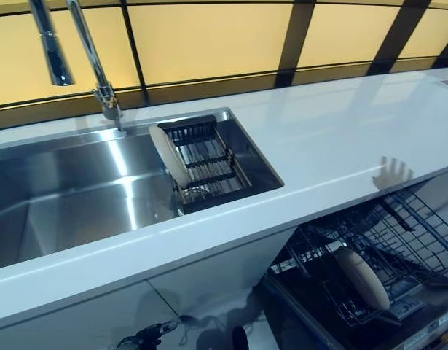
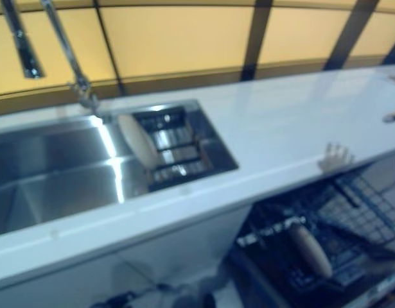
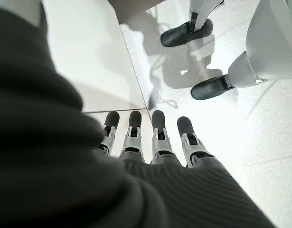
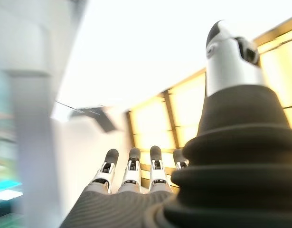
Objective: Take plates into dishwasher
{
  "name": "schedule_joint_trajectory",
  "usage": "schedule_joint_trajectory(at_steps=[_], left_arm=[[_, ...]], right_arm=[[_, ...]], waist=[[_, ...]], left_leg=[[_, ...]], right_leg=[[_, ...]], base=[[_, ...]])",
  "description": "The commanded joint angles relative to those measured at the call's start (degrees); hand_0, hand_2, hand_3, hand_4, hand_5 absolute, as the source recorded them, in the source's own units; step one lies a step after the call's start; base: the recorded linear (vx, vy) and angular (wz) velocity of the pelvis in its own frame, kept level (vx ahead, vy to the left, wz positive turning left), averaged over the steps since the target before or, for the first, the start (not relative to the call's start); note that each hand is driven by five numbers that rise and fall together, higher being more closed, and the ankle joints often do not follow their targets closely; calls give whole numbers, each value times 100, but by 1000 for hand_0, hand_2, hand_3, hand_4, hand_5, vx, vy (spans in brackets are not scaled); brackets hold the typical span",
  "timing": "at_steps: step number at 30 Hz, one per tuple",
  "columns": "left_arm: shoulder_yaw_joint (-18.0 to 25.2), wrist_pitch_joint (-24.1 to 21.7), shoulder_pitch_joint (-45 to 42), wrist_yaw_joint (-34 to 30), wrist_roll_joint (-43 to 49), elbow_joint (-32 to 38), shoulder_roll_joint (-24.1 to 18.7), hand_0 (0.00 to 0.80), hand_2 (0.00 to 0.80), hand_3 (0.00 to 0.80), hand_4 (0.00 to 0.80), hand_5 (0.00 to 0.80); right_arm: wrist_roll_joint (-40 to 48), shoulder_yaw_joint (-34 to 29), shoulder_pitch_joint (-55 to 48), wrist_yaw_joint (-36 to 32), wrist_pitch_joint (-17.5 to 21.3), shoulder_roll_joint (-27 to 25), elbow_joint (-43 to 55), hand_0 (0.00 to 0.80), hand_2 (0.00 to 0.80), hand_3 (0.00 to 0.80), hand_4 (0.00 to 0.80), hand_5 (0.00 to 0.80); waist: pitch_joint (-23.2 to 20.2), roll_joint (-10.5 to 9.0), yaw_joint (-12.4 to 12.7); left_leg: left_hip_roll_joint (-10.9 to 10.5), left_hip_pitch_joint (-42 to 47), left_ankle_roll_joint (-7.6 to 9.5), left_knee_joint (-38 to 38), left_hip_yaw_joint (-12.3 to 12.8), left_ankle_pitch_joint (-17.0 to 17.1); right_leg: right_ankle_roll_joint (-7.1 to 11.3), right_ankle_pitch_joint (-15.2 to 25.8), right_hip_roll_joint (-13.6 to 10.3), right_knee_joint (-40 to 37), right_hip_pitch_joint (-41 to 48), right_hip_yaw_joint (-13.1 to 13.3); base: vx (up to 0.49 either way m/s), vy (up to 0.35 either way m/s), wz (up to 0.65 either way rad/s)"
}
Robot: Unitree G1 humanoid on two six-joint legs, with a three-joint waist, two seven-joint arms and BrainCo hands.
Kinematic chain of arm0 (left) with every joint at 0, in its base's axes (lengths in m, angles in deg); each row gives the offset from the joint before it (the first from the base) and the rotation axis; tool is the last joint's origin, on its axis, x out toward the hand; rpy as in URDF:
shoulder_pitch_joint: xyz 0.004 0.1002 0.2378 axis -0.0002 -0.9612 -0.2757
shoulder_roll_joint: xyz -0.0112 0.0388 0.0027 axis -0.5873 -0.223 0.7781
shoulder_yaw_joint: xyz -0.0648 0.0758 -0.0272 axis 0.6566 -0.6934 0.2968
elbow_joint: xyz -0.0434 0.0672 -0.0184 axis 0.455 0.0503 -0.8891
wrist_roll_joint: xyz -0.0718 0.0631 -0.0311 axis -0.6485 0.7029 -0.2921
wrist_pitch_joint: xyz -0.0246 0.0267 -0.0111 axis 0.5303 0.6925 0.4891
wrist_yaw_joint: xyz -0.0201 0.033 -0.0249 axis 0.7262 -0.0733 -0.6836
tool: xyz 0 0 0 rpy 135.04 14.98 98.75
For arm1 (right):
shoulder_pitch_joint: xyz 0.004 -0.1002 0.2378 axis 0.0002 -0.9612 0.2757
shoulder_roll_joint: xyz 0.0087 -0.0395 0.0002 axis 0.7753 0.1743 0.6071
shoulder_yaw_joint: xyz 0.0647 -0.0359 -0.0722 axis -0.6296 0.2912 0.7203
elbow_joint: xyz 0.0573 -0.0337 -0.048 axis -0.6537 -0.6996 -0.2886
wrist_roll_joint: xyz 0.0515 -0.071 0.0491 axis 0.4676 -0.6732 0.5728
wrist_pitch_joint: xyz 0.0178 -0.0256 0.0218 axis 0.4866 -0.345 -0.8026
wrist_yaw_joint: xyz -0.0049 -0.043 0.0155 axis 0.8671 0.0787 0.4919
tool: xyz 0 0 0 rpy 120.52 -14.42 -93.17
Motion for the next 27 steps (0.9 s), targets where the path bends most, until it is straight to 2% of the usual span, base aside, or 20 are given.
schedule_joint_trajectory(at_steps=[1,2,3,6,8,10,19,22,27], left_arm=[[-202,-26,-23,78,-368,-11,-157,0,0,0,0,0],[-200,-23,-19,81,-375,-7,-148,0,0,0,0,0],[-207,-24,-24,103,-423,36,-124,0,0,0,0,0],[-220,-12,13,149,-557,91,-103,0,0,0,0,0],[-252,14,51,178,-697,148,-120,0,0,0,0,0],[-279,25,69,206,-812,163,-129,0,0,0,0,0],[-257,-19,118,228,-1005,211,-156,0,0,0,0,0],[-261,-35,125,214,-1027,220,-173,0,0,0,0,0],[-265,-55,70,183,-1060,269,-209,0,0,0,0,0]], right_arm=[[-943,504,1022,642,557,101,169,0,0,0,0,0],[-989,557,1080,671,578,112,195,0,0,0,0,0],[-1438,791,1264,779,789,144,385,0,0,0,0,0],[-2127,1150,1530,863,1068,187,670,0,0,0,0,0],[-2477,1600,1817,1016,1164,238,913,0,0,0,0,0],[-2665,1747,1908,1086,1239,304,976,0,0,0,0,0],[-3765,2447,2416,1164,1301,714,998,0,0,0,0,0],[-4373,2687,2643,1169,1368,846,943,0,0,0,0,0],[-4613,2830,2848,1241,1248,946,986,0,0,0,0,0]], waist=[[-14,-163,279],[-30,-160,291],[-5,-146,336],[66,-114,394],[146,-89,457],[201,-71,491],[506,-26,725],[606,-8,793],[717,21,849]], left_leg=[[-48,-164,81,12,-552,-264],[-50,-203,81,12,-548,-246],[-63,-263,83,12,-604,-227],[-78,-375,87,12,-674,-188],[-96,-512,87,12,-754,-139],[-111,-588,83,12,-814,-109],[-170,-1048,35,12,-1060,123],[-173,-1200,18,12,-1098,207],[-181,-1386,-17,12,-1150,331]], right_leg=[[220,-588,177,9,319,73],[217,-572,176,9,281,78],[213,-578,166,9,247,33],[209,-585,147,9,182,-45],[211,-585,125,9,91,-139],[212,-583,109,9,41,-209],[244,-527,10,9,-262,-630],[255,-489,-10,9,-382,-717],[284,-428,-38,9,-529,-816]], base=[[4,1,13],[-3,1,8],[-11,1,12],[-24,9,32],[-49,10,28],[-35,12,32],[-31,21,26],[-30,21,14],[-11,23,12]])
